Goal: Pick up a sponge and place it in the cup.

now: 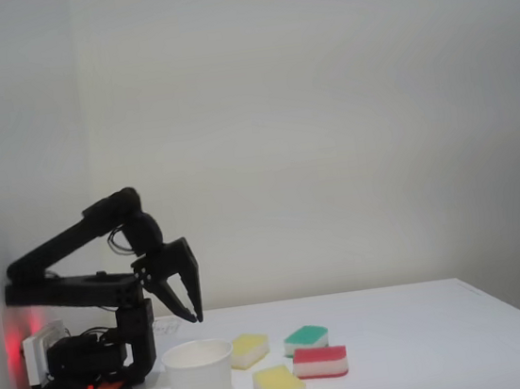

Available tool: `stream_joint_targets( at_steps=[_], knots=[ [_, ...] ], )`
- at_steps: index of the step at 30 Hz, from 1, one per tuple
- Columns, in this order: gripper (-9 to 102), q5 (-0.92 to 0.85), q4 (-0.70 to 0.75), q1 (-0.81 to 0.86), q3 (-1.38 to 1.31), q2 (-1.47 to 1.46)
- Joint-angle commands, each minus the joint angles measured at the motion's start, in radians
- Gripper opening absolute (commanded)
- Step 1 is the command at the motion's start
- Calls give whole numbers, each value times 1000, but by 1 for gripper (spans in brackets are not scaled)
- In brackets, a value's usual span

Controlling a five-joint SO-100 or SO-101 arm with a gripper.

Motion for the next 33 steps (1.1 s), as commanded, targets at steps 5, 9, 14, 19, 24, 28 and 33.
stream_joint_targets(
  at_steps=[5, 9, 14, 19, 24, 28, 33],
  knots=[
    [12, 74, -89, -106, -97, -196],
    [16, 77, -150, -149, -115, -287],
    [20, 58, -268, -192, -127, -413],
    [23, 14, -347, -219, -176, -558],
    [25, 6, -388, -255, -249, -687],
    [26, 3, -454, -262, -279, -782],
    [26, -2, -529, -270, -295, -877]
  ],
)
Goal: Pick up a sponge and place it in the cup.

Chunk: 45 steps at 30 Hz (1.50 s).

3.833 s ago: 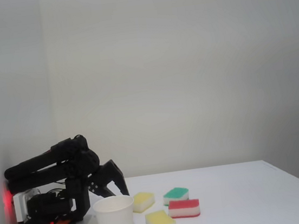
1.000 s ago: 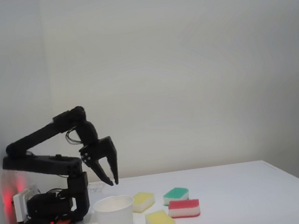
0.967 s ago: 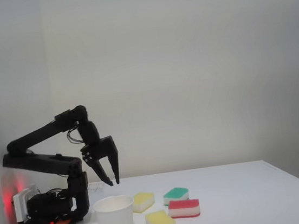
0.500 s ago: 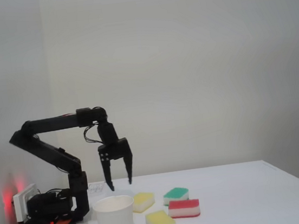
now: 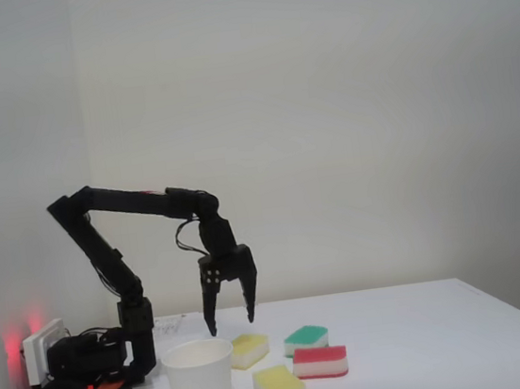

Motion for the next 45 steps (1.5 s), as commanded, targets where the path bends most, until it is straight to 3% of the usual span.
stream_joint_targets(
  at_steps=[1, 23, 27, 31, 34, 39, 45],
  knots=[
    [27, -11, -26, -14, -44, -23],
    [31, -41, -173, 12, -60, -267],
    [23, -29, -181, 12, -80, -313],
    [3, -9, -183, 11, -112, -353],
    [0, 14, -170, 0, -149, -382],
    [0, 37, -61, -5, -239, -383],
    [0, 77, 288, 5, -479, -304]
  ],
)
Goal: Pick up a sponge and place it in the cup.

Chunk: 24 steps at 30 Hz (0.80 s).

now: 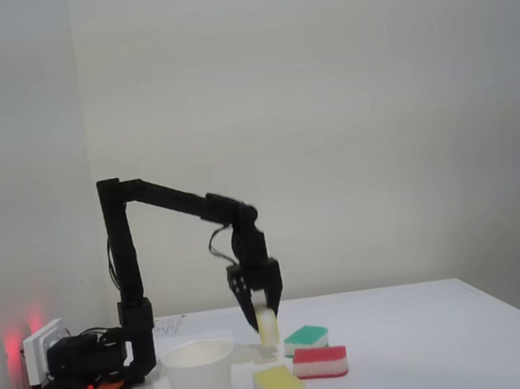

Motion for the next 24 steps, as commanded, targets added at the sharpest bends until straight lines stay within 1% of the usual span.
stream_joint_targets(
  at_steps=[1, 4, 9, 13, 18, 24],
  knots=[
    [0, 12, 215, 3, -175, 77],
    [0, 11, 330, 29, -290, 89],
    [0, 6, 468, 121, -454, 89],
    [0, 3, 518, 244, -546, 77],
    [0, -77, 600, 420, -661, 37],
    [0, -187, 617, 609, -638, 55]
  ],
)
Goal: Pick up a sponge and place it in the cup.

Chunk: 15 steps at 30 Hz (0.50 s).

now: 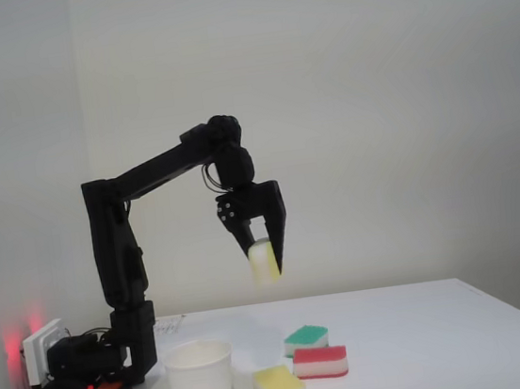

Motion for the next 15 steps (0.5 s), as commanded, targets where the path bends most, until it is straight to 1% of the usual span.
stream_joint_targets(
  at_steps=[1, 8, 15],
  knots=[
    [0, -61, 51, 94, 11, 46],
    [0, -100, 26, 219, 140, 144],
    [0, -204, 8, 348, 267, 255]
  ],
)
